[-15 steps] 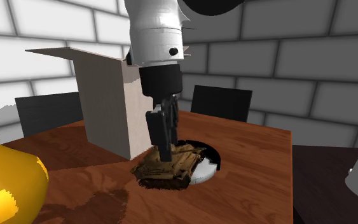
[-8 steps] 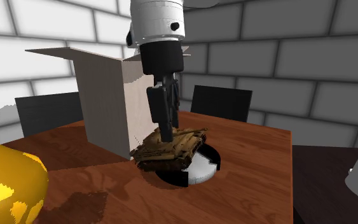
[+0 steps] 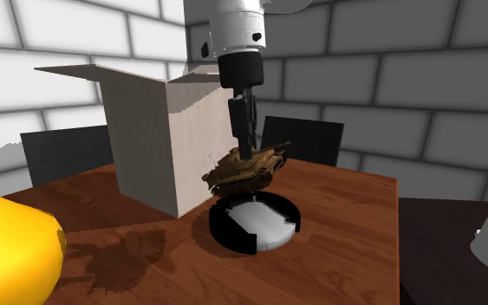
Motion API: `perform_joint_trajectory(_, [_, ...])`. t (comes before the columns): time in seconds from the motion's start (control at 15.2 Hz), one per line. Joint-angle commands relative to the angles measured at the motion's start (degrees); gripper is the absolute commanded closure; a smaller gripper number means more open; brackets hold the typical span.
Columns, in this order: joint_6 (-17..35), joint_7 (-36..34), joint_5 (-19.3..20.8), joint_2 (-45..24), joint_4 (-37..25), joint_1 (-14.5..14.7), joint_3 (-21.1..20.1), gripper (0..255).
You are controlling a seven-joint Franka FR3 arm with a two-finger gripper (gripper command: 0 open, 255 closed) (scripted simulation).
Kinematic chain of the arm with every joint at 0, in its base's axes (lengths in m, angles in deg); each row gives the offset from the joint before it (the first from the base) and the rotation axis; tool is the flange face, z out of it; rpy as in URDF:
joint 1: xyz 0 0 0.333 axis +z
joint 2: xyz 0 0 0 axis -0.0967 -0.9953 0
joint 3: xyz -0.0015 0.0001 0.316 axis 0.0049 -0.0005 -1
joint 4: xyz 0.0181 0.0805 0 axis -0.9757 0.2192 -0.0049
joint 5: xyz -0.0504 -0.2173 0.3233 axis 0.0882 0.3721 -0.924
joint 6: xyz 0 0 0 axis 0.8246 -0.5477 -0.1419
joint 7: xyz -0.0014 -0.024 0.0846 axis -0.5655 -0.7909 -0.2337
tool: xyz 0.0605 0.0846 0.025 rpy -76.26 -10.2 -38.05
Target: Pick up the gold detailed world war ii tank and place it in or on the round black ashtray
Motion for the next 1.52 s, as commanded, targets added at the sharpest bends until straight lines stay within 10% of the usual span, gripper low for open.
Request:
perform_joint_trajectory(0.0, [-0.6,2.6,0.2,1.3,0.8,-1.4,1.3,255])
perform_joint_trajectory(1.45, [11.7,8.3,0.2,-6.0,5.9,-4.2,3.8,255])
